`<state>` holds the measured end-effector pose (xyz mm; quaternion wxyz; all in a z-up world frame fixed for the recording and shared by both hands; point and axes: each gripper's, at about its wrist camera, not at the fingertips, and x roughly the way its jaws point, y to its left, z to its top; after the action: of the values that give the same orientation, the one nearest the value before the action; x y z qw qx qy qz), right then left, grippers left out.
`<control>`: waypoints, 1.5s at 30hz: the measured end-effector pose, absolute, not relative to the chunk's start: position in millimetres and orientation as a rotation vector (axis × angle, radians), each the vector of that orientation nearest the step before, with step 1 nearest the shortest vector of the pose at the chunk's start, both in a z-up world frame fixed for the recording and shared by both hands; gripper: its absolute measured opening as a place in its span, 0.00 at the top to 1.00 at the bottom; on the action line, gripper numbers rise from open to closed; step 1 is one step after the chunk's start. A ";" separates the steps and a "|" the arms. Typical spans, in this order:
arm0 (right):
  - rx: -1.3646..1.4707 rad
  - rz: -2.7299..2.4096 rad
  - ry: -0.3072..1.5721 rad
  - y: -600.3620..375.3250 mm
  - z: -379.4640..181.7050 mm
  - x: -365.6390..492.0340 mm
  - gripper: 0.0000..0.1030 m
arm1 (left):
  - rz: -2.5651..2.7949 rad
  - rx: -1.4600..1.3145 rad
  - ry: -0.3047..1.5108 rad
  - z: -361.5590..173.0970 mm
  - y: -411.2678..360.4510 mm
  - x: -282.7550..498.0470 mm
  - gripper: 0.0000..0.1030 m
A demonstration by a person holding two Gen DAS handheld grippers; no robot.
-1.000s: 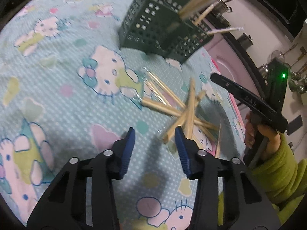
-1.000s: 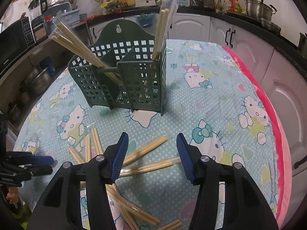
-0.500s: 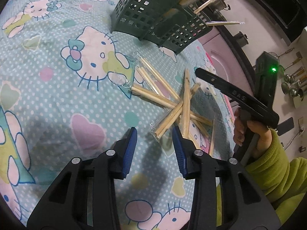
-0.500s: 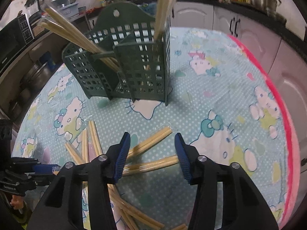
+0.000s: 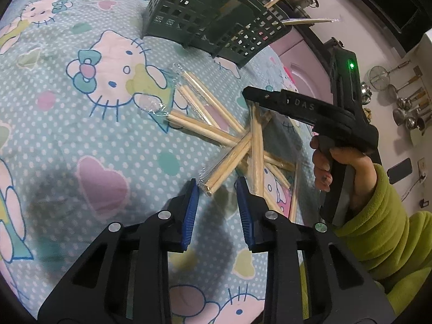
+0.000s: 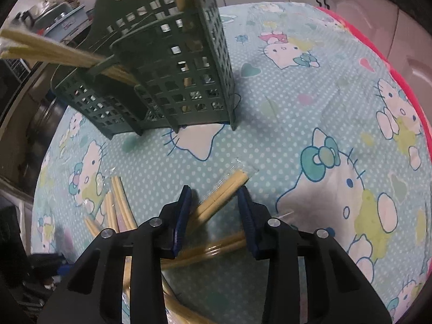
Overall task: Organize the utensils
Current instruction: 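Close the left gripper on wrapped chopsticks while the right gripper grasps another pair, then lift the held chopsticks with both grippers up over the green holder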
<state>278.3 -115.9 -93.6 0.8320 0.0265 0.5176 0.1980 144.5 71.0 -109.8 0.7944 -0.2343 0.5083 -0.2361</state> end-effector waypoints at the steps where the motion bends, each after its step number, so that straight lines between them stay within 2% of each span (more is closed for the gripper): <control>1: 0.063 0.418 1.100 -116.2 -93.5 280.0 0.70 | -0.509 -0.506 1.091 -110.4 71.1 144.7 0.79; 18: 0.183 0.401 1.109 -130.4 -91.0 288.3 0.86 | -0.535 -0.565 1.068 -110.1 81.3 145.5 0.81; 22: 0.184 0.409 1.101 -131.1 -87.2 287.5 0.91 | -0.539 -0.574 1.068 -109.0 79.2 147.1 0.90; 24: 0.181 0.411 1.092 -132.4 -83.9 286.5 0.94 | -0.542 -0.566 1.068 -108.4 76.0 147.5 0.90; 34: 0.208 0.403 1.059 -144.2 -71.7 278.9 0.94 | -0.544 -0.514 0.993 -86.4 72.2 144.0 0.93; 45: 0.166 0.463 0.923 -146.8 -24.3 255.9 0.94 | -0.510 -0.394 0.844 -24.1 75.1 152.6 0.97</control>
<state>255.9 -146.8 -24.3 0.8663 0.0792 0.4409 0.2210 152.6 75.1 -24.1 0.8622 -0.1879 0.4026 -0.2433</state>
